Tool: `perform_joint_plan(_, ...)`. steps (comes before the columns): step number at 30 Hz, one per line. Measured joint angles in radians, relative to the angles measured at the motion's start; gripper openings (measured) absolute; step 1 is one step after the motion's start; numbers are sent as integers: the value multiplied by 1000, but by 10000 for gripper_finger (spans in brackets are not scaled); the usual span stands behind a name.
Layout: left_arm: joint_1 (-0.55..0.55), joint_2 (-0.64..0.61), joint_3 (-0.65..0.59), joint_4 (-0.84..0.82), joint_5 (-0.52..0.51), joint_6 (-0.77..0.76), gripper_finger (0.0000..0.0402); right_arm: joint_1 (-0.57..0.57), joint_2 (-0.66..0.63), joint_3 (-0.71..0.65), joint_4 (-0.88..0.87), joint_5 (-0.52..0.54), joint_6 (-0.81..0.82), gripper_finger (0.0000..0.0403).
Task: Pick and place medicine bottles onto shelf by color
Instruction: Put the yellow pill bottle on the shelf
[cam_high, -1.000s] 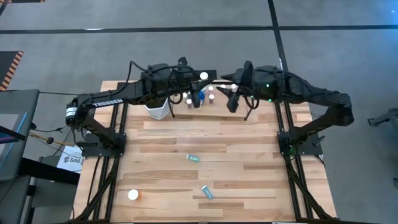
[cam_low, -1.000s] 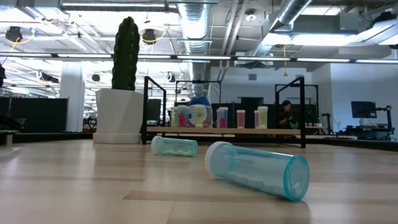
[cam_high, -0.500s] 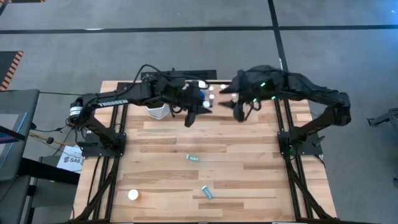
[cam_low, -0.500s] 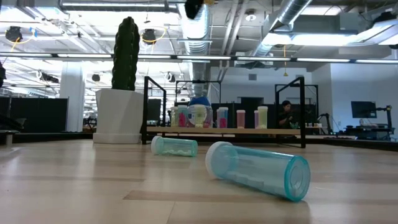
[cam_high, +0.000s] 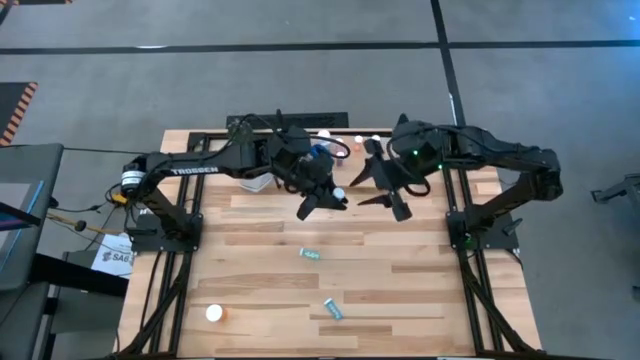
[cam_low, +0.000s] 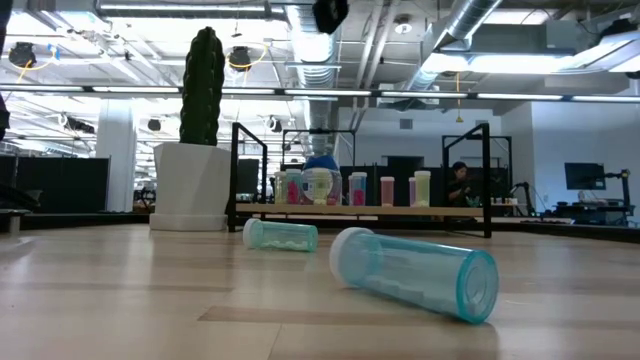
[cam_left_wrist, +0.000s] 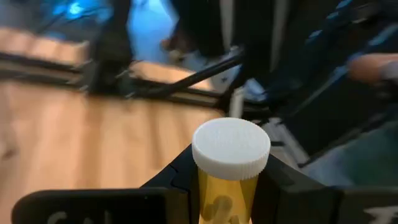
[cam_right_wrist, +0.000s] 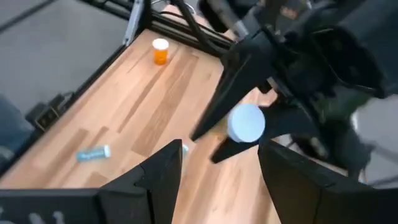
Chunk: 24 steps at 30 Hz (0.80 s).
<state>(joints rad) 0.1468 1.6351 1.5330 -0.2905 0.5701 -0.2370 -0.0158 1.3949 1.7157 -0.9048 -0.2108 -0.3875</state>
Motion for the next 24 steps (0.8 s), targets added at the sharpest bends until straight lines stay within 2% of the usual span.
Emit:
perform_joint_plan(4,-5,20,-1,85,114,-49,73,35,0,0,43,-1,-94,234)
perform_joint_plan(11,-18,73,-1,257,268,-146,73,40,8,0,74,-1,-118,234)
perform_joint_plan(17,-17,91,-2,331,304,-178,73,42,61,1,74,-53,-133,234)
perform_joint_plan(24,-22,89,-2,256,325,-175,73,40,87,-2,87,-60,-169,234)
